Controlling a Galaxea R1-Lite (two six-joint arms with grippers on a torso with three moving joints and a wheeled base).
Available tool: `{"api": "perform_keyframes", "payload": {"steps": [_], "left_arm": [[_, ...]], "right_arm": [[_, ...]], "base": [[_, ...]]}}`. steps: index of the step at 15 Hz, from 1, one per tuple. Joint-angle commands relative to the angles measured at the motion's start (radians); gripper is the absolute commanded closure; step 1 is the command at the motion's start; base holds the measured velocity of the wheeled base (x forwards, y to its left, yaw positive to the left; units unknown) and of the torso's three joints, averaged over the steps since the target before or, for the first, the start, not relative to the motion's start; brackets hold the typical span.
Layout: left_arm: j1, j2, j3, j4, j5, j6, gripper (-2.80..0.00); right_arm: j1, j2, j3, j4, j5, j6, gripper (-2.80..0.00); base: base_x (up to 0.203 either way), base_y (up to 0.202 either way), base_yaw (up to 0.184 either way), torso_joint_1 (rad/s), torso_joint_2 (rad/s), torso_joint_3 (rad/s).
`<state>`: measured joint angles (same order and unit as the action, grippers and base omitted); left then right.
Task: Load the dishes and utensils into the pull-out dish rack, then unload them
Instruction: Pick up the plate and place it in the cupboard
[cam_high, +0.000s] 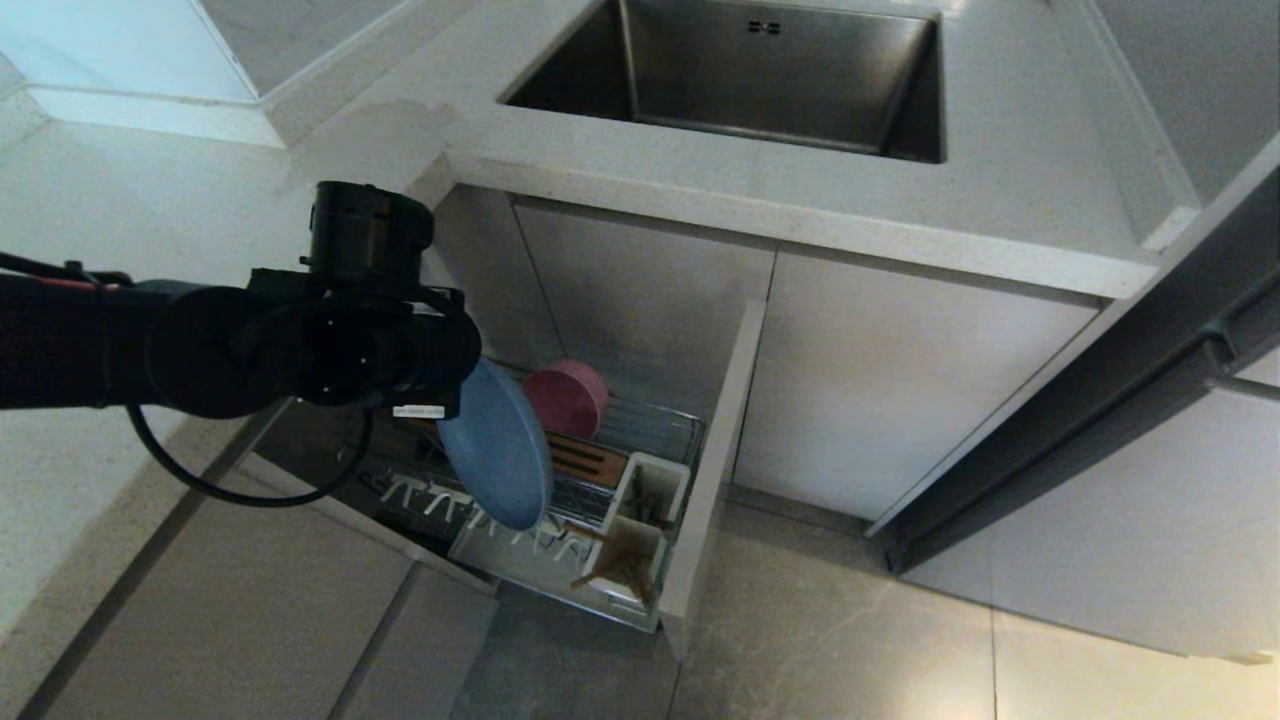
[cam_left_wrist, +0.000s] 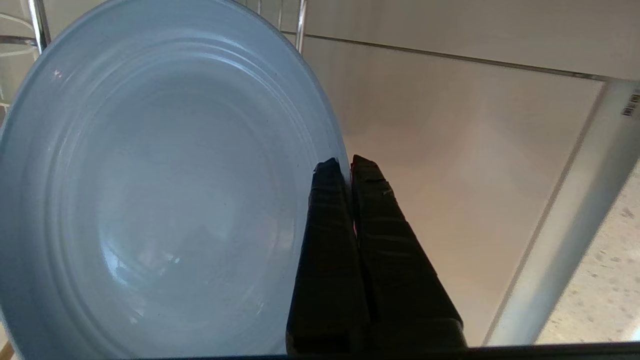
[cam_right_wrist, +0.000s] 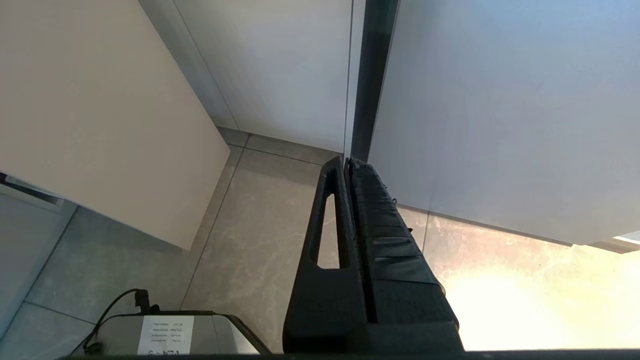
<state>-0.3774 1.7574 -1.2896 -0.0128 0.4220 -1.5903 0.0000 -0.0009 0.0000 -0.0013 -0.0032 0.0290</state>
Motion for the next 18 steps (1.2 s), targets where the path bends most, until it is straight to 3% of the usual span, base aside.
{"api": "perform_keyframes", "payload": {"steps": [1, 18], "left_arm": [[0.000, 0.022, 0.000, 0.003, 0.011, -0.010, 0.00], [-0.005, 0.025, -0.062, -0.007, 0.027, -0.008, 0.00]], "right_arm": [[0.000, -0.001, 0.000, 0.000, 0.000, 0.000, 0.00], [0.000, -0.001, 0.000, 0.000, 0.000, 0.000, 0.00]], "base": [[0.000, 0.000, 0.000, 0.000, 0.00, 0.000], [0.000, 0.000, 0.000, 0.000, 0.00, 0.000]]}}
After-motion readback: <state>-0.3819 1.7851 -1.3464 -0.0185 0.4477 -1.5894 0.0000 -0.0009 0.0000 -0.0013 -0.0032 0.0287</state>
